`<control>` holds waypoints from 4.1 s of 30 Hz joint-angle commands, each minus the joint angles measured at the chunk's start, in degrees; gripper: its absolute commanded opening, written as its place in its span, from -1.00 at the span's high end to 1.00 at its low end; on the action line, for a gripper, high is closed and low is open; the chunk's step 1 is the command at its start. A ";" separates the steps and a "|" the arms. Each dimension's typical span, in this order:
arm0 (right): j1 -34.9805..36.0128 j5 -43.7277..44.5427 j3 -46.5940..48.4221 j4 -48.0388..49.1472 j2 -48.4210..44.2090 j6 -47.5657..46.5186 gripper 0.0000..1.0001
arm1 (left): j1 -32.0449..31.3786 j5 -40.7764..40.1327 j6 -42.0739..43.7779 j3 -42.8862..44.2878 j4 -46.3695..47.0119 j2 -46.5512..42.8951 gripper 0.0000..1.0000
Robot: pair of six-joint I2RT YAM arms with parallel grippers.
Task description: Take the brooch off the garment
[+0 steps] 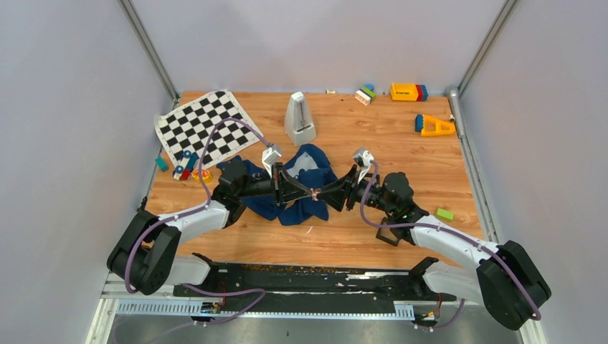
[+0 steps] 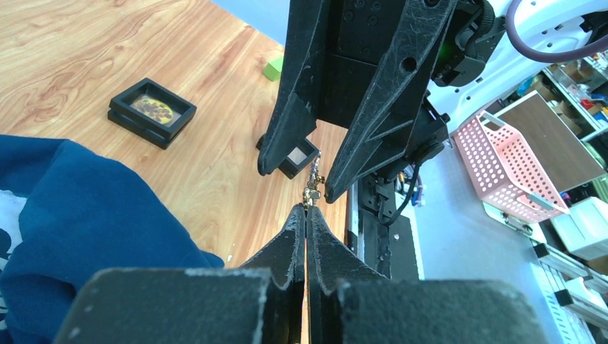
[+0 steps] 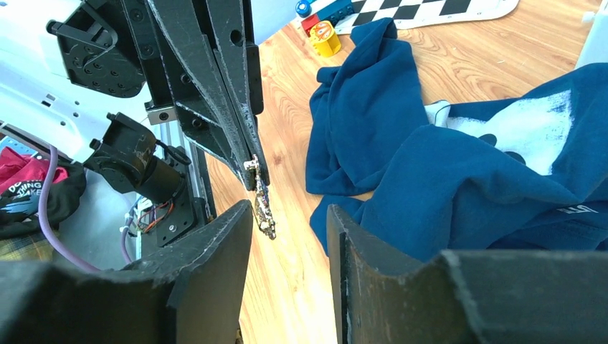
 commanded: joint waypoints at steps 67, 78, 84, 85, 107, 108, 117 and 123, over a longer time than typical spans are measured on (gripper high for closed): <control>-1.08 6.13 0.34 1.70 0.23 4.60 0.30 | -3.49 -7.08 10.96 4.28 -14.20 -2.78 1.00; -1.12 13.60 0.02 -3.29 -2.55 5.21 -0.13 | -3.48 -10.36 14.43 6.97 -21.94 -0.19 1.00; -1.16 31.82 4.01 -26.02 -6.67 9.85 -0.14 | -3.55 -11.91 16.60 12.78 -32.38 8.78 1.00; -1.16 35.04 4.98 -30.67 -7.32 10.90 -0.15 | -3.49 -12.09 17.03 14.06 -33.36 9.77 1.00; -3.45 48.02 8.42 -75.85 -13.69 33.03 0.03 | 8.88 -19.69 10.96 17.14 -44.58 21.21 1.00; -3.43 47.26 8.88 -76.00 -12.70 32.25 0.03 | 8.92 -18.31 10.37 16.18 -43.42 20.56 1.00; -3.45 43.34 10.24 -73.87 -8.33 25.32 0.11 | 8.58 -5.62 3.98 11.79 -30.28 14.24 1.00; -3.45 44.67 10.09 -74.49 -7.30 27.50 0.15 | 5.91 -3.74 4.39 13.54 -31.20 15.56 1.00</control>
